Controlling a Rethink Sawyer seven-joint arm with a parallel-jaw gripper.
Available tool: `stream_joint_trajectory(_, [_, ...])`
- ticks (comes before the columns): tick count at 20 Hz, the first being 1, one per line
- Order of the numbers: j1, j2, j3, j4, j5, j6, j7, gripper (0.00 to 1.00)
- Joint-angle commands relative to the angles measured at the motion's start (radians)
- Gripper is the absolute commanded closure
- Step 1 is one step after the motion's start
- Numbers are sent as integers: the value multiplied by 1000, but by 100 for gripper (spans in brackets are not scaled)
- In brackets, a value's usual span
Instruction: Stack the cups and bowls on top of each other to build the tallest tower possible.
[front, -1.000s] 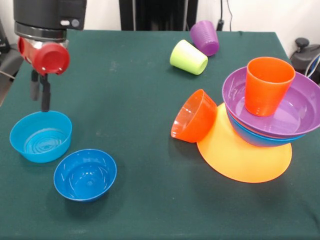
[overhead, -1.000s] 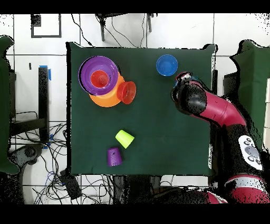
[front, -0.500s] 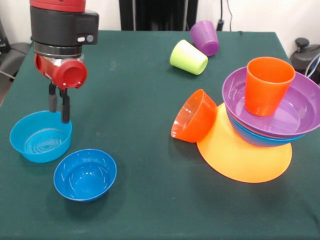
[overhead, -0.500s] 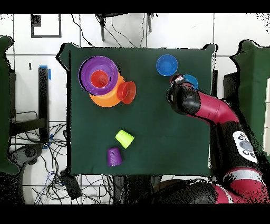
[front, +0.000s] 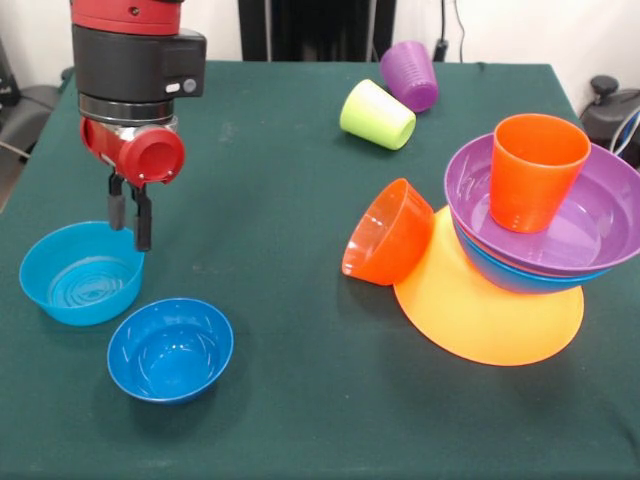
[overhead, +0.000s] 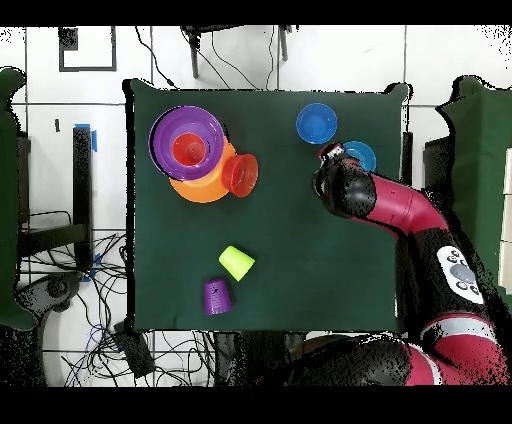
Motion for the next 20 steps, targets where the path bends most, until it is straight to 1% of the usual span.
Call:
stream_joint_trajectory(1, [27,-5,102,-17,-68,30,-82,0])
stream_joint_trajectory(4, [54,-10,92,-27,-47,34,-49,0])
stream_joint_trajectory(9, [95,10,63,-59,-22,16,1,0])
stream_joint_trajectory(12, [105,16,53,-72,-15,17,9,0])
stream_joint_trajectory(16, [120,46,42,-101,-4,0,27,0])
stream_joint_trajectory(20, [128,38,44,-109,11,10,37,0])
